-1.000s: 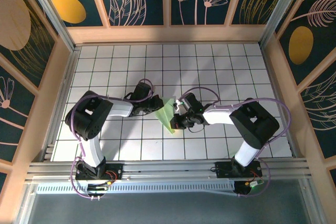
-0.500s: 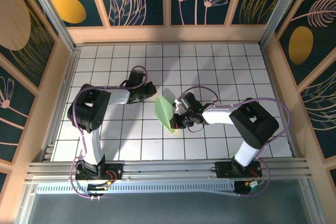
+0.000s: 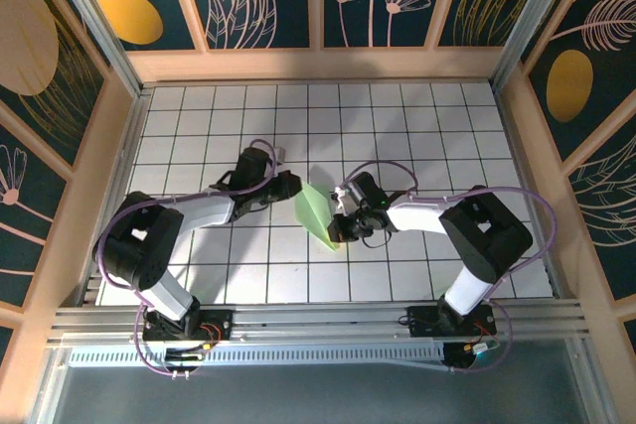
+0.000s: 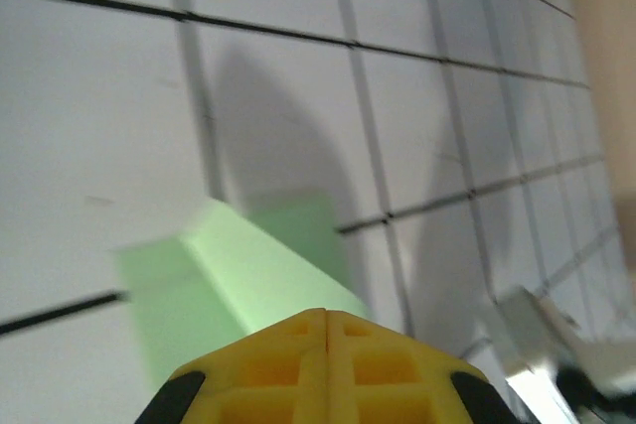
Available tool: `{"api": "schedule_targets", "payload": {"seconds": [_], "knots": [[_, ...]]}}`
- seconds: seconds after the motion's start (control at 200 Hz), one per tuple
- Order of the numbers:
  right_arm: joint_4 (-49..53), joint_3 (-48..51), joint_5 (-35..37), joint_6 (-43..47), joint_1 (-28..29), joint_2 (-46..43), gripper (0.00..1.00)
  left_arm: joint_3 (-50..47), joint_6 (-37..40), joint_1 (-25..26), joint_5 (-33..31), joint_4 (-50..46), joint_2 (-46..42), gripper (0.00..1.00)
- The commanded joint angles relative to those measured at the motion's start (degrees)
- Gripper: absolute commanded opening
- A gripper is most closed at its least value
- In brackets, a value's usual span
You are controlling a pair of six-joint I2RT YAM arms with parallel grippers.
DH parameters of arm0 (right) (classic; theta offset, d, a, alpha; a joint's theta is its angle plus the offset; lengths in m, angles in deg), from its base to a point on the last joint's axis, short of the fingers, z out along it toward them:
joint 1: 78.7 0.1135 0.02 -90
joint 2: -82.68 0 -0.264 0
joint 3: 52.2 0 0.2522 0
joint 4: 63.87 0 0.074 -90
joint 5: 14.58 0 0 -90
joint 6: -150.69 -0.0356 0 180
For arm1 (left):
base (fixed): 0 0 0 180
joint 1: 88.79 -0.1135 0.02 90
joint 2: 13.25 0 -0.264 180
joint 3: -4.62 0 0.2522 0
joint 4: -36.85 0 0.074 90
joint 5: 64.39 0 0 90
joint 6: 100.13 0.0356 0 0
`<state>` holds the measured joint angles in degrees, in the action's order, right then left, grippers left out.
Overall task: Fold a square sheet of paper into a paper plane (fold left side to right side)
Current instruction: Fourth fold the wing at the center of the table.
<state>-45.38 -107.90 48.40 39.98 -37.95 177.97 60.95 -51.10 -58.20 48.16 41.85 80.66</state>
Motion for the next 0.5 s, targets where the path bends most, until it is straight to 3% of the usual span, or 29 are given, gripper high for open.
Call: {"api": "schedule_targets", "payload": {"seconds": [0.0,0.22,0.495], "knots": [[11.3,2.2,7.0,2.6,-0.9,1.9,0.0,-0.7,-1.9,2.8,5.3,6.4,2.2,0.01],[10.4,2.6,6.7,1.9,-1.0,2.3,0.0,2.5,-3.4,5.7,5.3,9.0,10.6,0.01],[10.5,3.0,6.5,2.1,-1.0,2.1,0.0,2.3,-2.2,5.7,0.3,6.5,13.6,0.01]]}}
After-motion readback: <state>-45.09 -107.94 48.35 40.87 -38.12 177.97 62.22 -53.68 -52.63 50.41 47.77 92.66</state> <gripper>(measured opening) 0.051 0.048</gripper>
